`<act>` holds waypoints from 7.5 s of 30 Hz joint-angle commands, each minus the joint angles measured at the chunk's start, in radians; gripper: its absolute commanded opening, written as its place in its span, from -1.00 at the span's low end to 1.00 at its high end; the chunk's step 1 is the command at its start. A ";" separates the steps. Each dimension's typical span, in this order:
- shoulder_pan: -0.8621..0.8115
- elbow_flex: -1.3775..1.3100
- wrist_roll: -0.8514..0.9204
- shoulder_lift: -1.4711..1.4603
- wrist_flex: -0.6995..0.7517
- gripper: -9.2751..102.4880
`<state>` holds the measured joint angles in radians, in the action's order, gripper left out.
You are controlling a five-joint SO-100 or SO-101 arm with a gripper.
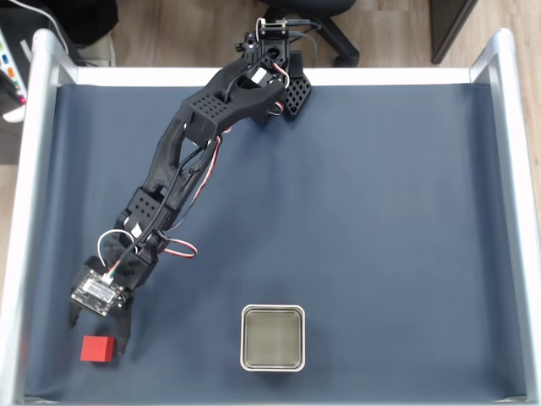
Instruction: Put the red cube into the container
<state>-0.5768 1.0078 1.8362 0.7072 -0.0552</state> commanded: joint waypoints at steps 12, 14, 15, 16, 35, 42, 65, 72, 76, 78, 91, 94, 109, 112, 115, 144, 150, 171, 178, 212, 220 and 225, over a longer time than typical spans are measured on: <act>0.018 -0.230 -0.023 -0.141 -0.057 -0.16; 0.021 -0.250 -0.031 -0.161 -0.066 -0.16; 0.023 -0.259 -0.035 -0.170 -0.071 -0.16; 0.023 -0.265 -0.041 -0.176 -0.074 -0.17; 0.046 -0.253 -0.038 -0.195 -0.132 -0.28; 0.038 -0.238 0.008 -0.195 -0.132 -0.28; 0.028 -0.173 0.100 -0.189 -0.172 -0.77; 0.028 -0.170 0.067 -0.178 -0.164 -0.83; 0.029 -0.138 0.026 -0.140 -0.153 -0.83; 0.032 -0.110 -0.015 -0.097 -0.126 -0.83; 0.092 0.296 -0.176 0.331 -0.025 -0.83; 0.123 0.428 -0.161 0.472 -0.018 -0.83; 0.410 0.747 -0.186 0.999 0.201 -0.83; 0.476 0.756 -0.193 1.040 0.233 -0.83; 0.528 0.788 -0.179 1.072 0.241 -0.83; 0.623 0.931 -0.173 0.897 -0.046 -0.83; 0.630 0.887 -0.187 0.838 -0.051 -0.83; 0.627 0.894 -0.219 0.830 -0.103 -0.73; 0.612 0.916 -0.213 0.833 -0.132 -0.59; 0.597 0.942 -0.268 1.042 -0.069 -0.78; 0.611 1.197 -0.284 1.445 0.130 -0.83; 0.634 1.413 -0.279 1.726 0.267 -0.83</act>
<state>0.0414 2.3700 1.5539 2.2994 0.1764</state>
